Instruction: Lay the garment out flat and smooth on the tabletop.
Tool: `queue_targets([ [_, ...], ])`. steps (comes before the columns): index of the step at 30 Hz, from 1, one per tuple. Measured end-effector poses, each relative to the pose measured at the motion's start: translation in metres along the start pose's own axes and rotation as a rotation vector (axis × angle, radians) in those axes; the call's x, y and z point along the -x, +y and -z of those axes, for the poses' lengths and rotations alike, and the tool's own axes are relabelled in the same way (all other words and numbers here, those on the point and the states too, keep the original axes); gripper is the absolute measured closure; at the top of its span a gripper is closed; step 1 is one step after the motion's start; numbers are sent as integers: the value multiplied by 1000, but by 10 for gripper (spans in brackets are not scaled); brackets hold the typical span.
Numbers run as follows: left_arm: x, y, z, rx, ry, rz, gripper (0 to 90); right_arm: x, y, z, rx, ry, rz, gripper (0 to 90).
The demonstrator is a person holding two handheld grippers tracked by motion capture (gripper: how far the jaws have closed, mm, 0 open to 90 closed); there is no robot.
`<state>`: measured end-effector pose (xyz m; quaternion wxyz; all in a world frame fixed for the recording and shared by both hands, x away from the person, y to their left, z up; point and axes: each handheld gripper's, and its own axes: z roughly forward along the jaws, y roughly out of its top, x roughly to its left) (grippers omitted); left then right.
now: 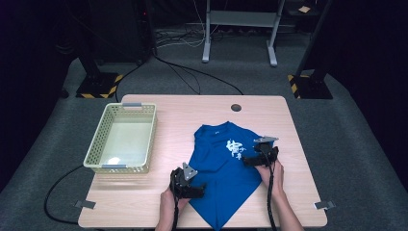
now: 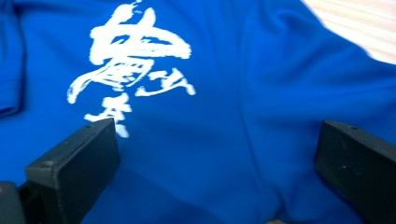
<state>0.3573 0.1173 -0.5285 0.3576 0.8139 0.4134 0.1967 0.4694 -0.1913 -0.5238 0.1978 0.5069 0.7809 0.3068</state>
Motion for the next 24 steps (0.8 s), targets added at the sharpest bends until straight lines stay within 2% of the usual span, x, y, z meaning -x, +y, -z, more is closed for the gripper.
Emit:
queue_targets([
  [4, 3, 1, 0, 6, 13, -16, 139, 9, -4, 1, 27, -10, -11, 0],
  [8, 11, 4, -4, 6, 18, -21, 140, 16, -7, 3, 30, -19, -20, 0],
  [14, 25, 11, -11, 6, 6, -21, 142, 27, -11, 7, 34, -32, -35, 0],
  [19, 25, 13, -13, 2, -5, -8, 142, 40, -16, 11, 38, -42, -45, 0],
  [24, 22, 14, -12, 1, -45, -2, 135, 40, -17, 11, 50, -46, -51, 0],
])
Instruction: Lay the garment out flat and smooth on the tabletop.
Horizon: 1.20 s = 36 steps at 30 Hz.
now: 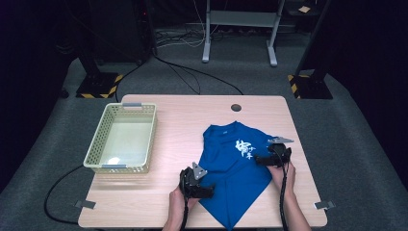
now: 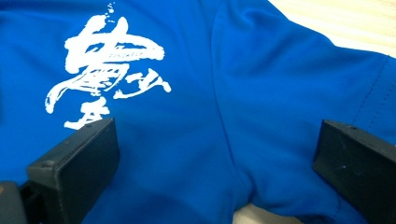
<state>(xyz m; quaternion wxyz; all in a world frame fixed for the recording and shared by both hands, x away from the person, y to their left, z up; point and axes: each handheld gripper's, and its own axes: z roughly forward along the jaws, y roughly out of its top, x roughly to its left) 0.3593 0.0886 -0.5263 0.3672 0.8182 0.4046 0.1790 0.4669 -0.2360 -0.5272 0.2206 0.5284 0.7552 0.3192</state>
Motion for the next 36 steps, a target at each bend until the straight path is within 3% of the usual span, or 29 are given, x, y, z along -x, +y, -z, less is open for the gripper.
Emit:
queue_targets([
  [4, 4, 14, 5, 39, -7, -9, 136, 0, -1, 0, 4, 1, 1, 0],
  [9, 9, 49, -4, 53, -20, -18, 156, 0, -1, 0, 9, -1, 0, 1],
  [14, 17, 80, -37, -16, -39, -26, 203, 0, -1, 0, 10, 0, 1, 1],
  [19, 24, 95, -69, -101, -25, -51, 249, 0, -1, 0, 9, -1, -1, 3],
  [22, 25, 99, -82, -138, -5, -52, 347, 0, -1, 0, 9, 0, 1, 3],
  [26, 30, 100, -86, -135, 9, -63, 445, 0, -1, 0, 10, 0, 1, 4],
  [29, 33, 100, -85, -127, -8, -84, 600, 0, -1, 0, 11, 0, 0, 7],
  [36, 22, 97, -83, -108, -53, -36, 807, 0, -1, 0, 11, 0, -1, 8],
])
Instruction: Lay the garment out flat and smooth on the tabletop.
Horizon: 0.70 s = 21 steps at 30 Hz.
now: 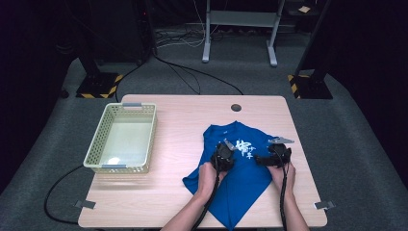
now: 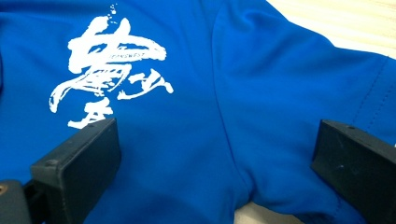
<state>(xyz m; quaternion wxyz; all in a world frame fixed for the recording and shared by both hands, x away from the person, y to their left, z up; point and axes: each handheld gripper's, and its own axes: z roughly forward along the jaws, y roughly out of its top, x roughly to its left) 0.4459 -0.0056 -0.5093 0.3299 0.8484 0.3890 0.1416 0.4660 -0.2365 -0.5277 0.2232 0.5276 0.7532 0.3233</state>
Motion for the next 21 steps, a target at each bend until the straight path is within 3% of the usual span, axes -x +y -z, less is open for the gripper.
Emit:
queue_targets([
  [6, -8, -4, 11, 52, -22, 34, 859, 0, 0, 0, 0, -1, -2, 10],
  [9, -17, -5, 19, 64, -53, 66, 859, 0, 0, 0, 1, 0, -2, 10],
  [21, -56, -7, 47, 118, -12, 124, 864, 0, 0, 0, 1, 0, -1, 12],
])
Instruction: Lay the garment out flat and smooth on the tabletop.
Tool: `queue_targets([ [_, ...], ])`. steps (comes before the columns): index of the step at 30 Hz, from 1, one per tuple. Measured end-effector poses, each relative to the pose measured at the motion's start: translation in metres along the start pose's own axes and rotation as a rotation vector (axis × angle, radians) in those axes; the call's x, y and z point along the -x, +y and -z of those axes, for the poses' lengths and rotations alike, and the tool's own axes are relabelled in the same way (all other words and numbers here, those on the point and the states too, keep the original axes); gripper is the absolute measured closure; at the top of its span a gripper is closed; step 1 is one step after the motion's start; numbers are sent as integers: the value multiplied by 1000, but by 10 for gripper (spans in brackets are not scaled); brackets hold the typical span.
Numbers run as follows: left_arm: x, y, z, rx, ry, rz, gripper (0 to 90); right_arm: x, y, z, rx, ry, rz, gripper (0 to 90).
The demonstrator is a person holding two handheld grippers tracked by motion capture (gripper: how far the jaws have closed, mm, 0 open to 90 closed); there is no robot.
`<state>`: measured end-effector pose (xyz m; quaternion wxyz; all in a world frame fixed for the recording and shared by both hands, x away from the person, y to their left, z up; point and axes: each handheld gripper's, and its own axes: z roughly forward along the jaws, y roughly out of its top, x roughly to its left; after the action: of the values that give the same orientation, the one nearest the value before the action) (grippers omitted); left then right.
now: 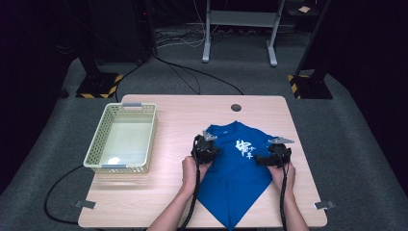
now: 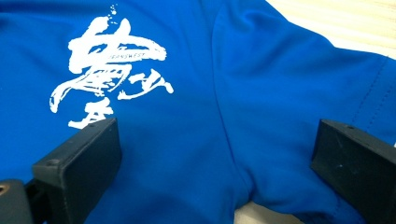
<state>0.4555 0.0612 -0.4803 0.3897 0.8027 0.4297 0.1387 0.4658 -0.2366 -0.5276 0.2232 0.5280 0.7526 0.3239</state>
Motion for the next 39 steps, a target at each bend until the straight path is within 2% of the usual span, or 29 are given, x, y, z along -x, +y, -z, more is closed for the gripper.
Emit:
queue_targets([
  [10, -20, 3, 11, 20, 26, 30, 868, 0, 0, 0, 0, 0, 0, 14],
  [21, -49, 7, 18, 9, 60, 71, 870, 0, 0, 0, 0, 0, 0, 14],
  [29, -77, 12, 23, -17, 132, 105, 870, 0, 0, 0, 1, -1, 0, 15],
  [35, -96, 7, 27, -33, 184, 134, 869, 0, 0, 0, 1, -1, -1, 15],
  [39, -104, 4, 26, -49, 238, 146, 869, 0, 0, 0, 1, -1, -1, 15],
])
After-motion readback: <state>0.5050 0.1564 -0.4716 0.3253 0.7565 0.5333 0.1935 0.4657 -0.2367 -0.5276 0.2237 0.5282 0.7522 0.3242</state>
